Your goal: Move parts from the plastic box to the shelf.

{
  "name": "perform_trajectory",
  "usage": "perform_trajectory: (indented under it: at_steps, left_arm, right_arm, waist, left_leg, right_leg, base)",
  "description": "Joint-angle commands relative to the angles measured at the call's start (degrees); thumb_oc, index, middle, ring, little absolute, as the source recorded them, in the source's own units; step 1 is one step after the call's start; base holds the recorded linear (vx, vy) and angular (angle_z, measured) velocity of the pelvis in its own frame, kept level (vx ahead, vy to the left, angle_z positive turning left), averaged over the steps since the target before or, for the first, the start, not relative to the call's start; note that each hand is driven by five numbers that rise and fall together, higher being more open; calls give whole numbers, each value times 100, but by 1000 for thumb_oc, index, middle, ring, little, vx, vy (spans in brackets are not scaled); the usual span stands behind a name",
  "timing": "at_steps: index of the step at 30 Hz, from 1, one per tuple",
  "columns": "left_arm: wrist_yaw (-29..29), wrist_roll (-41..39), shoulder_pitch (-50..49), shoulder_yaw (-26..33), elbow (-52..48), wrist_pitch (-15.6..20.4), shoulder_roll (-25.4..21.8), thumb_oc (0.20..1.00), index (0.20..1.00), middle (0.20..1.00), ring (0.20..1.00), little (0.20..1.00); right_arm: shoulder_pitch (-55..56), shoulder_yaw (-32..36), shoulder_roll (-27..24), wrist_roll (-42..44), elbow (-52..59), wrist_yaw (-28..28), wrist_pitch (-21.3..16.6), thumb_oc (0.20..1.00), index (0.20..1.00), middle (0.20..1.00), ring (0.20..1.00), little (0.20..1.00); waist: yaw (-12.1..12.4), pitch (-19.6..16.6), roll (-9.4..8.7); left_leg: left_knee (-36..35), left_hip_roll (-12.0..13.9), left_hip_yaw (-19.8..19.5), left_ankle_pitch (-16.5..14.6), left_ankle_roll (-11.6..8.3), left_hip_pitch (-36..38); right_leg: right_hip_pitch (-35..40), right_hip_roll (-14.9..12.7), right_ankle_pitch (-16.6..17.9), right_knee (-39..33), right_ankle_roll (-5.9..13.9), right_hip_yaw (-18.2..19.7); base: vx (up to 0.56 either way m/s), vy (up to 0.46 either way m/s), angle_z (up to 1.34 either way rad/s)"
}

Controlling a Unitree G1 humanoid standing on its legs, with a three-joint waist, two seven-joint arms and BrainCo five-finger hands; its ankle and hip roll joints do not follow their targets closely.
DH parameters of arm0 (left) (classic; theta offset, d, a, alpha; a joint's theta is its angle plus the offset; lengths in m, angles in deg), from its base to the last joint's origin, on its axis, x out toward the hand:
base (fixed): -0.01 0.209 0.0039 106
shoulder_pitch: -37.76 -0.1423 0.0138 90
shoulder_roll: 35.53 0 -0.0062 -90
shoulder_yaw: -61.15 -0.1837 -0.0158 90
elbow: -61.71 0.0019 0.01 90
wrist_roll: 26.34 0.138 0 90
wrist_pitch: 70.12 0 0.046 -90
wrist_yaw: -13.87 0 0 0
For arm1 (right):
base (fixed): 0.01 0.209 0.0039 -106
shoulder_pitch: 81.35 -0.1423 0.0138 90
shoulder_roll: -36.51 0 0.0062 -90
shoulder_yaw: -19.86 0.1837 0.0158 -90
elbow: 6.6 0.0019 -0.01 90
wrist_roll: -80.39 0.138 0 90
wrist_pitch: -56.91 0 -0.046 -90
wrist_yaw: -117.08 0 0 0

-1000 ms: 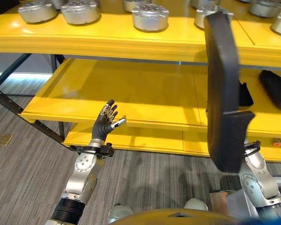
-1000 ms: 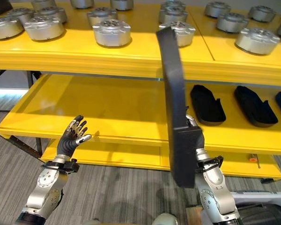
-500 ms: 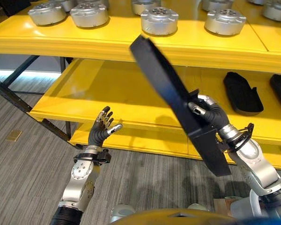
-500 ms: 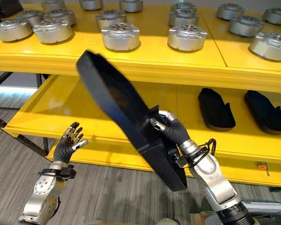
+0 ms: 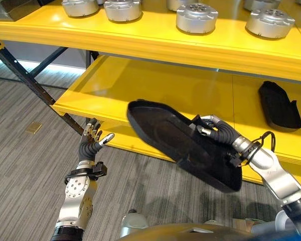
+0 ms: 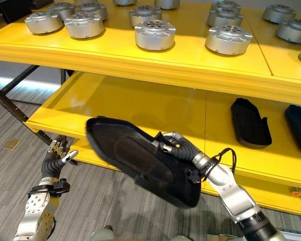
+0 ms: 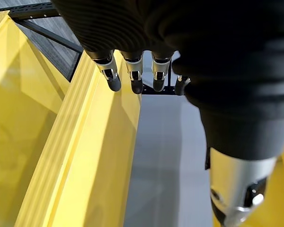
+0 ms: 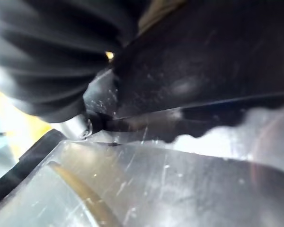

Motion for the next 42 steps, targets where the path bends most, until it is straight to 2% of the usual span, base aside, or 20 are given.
perform_trajectory:
  at_steps: [1,6,7,9,14,18,22,28,34,42]
  left_arm:
    - [-4,60,248,171,-300,337,-445,1000,1000,1000,1000,1000]
    - [-71,-96,223,10,-435,296,-503,1000,1000,1000,1000,1000]
    - [-113,-286,253,-158,-532,289,-655,1000,1000,1000,1000,1000]
    - [-92,-331,289,-215,-638,290,-780,1000,1000,1000,1000,1000]
    - [-94,-535,526,-474,-685,305,-965,1000,1000,1000,1000,1000]
    - [-144,-648,856,-989,-876,308,-1226,1000,1000,1000,1000,1000]
    - [-117,-733,1252,-1576,-944,274,-1270,1000,1000,1000,1000,1000]
    - [24,-754,1431,-1811,-914,255,-1228,1000,1000,1000,1000,1000]
    - [128,-717,1563,-1874,-855,269,-1181,1000,1000,1000,1000,1000]
    - [217,-794,1608,-1871,-854,306,-1154,1000,1000,1000,1000,1000]
  right_arm:
    - [-957,357,49,15,44,-551,-235,200,200,200,200,200]
    - [-1597,387,12,24,-774,-1032,-129,200,200,200,200,200]
    - [-2751,367,-159,212,-1722,-1580,16,200,200,200,200,200]
    - [-3374,330,-327,209,-2151,-1862,79,200,200,200,200,200]
    - [-5101,15,-370,744,-3785,-2366,92,200,200,200,200,200]
    - [-6449,-36,-419,1839,-5749,-2723,-36,200,200,200,200,200]
    - [-7379,-263,-841,2663,-6678,-2769,-50,200,200,200,200,200]
    - [-7490,-107,-1007,3203,-7087,-2909,-65,200,200,200,200,200]
    - [-7312,114,-1177,3430,-7356,-2931,-67,200,200,200,200,200]
    - [-7221,28,-977,3378,-7381,-2878,-49,200,200,200,200,200]
  waist:
    - [135,195,-321]
    - [259,332,-286]
    - [390,554,-218]
    - [441,666,-164]
    - [528,1022,14]
    - [605,1350,269]
    - [509,1608,539]
    - [353,1745,671]
    - [293,1806,772]
    - [257,1919,740]
  left_leg:
    - [282,573,-411,575,-193,-533]
    - [366,559,-506,556,-186,-687]
    - [420,550,-562,564,-175,-849]
    - [433,555,-590,588,-173,-935]
    - [459,546,-680,658,-157,-1210]
    - [662,516,-800,644,-144,-1674]
    - [1089,414,-761,474,-75,-2263]
    - [1488,350,-654,262,-8,-2657]
    - [1615,301,-638,182,21,-2810]
    - [1737,299,-616,143,62,-2943]
  right_leg:
    - [960,-87,1140,-986,45,-140]
    - [919,-105,1132,-947,39,-202]
    - [767,-132,1128,-860,19,-181]
    - [651,-141,1120,-800,12,-163]
    - [302,-144,1090,-639,-18,-114]
    - [-130,-231,1071,-453,-8,-76]
    - [-784,-443,1064,-183,-22,178]
    - [-1257,-514,1079,38,-23,421]
    - [-1373,-565,1079,68,-13,447]
    - [-1508,-529,1076,137,-44,509]
  base:
    - [-19,-20,10]
    - [-49,-4,13]
    - [-128,24,8]
    - [-128,30,3]
    - [-115,36,6]
    - [-95,45,16]
    - [-54,84,5]
    - [1,39,-15]
    - [19,13,-8]
    - [-7,-1,-4]
